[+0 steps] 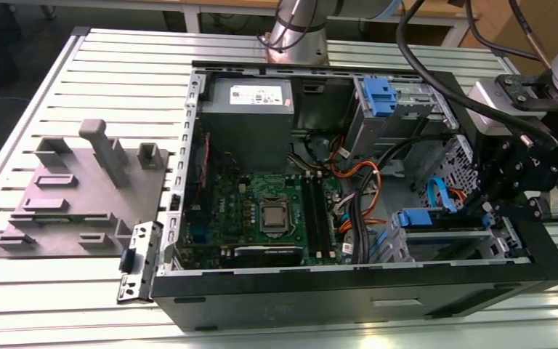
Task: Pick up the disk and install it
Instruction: 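Insert the second disk wire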
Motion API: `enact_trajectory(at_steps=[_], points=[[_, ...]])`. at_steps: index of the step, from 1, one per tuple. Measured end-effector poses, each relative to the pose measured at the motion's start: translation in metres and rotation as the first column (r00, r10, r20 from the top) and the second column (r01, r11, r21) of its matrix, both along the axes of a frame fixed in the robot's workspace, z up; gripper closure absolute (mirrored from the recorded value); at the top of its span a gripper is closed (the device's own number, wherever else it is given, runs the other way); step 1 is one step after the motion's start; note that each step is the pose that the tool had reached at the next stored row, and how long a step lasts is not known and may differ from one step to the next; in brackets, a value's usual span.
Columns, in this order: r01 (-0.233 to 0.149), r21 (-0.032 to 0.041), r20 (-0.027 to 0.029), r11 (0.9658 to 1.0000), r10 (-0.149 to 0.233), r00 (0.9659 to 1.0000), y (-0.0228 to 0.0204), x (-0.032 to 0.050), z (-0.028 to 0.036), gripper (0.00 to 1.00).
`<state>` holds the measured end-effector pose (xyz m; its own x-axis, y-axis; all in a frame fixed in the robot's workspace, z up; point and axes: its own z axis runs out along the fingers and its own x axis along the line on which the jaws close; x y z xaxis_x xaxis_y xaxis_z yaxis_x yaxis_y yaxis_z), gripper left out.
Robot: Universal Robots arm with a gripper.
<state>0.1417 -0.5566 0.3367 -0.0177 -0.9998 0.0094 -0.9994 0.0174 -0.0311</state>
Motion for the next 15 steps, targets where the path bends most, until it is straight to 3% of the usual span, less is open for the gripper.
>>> enact_trajectory(at_steps=[8,15], points=[[0.000,0.0036,0.0000,1.0000,0.000,1.0000,0.0008,-0.0001,-0.0013,0.84],[0.001,0.0037,0.0003,1.0000,-0.001,1.0000,0.0012,-0.0065,-0.0014,0.84]])
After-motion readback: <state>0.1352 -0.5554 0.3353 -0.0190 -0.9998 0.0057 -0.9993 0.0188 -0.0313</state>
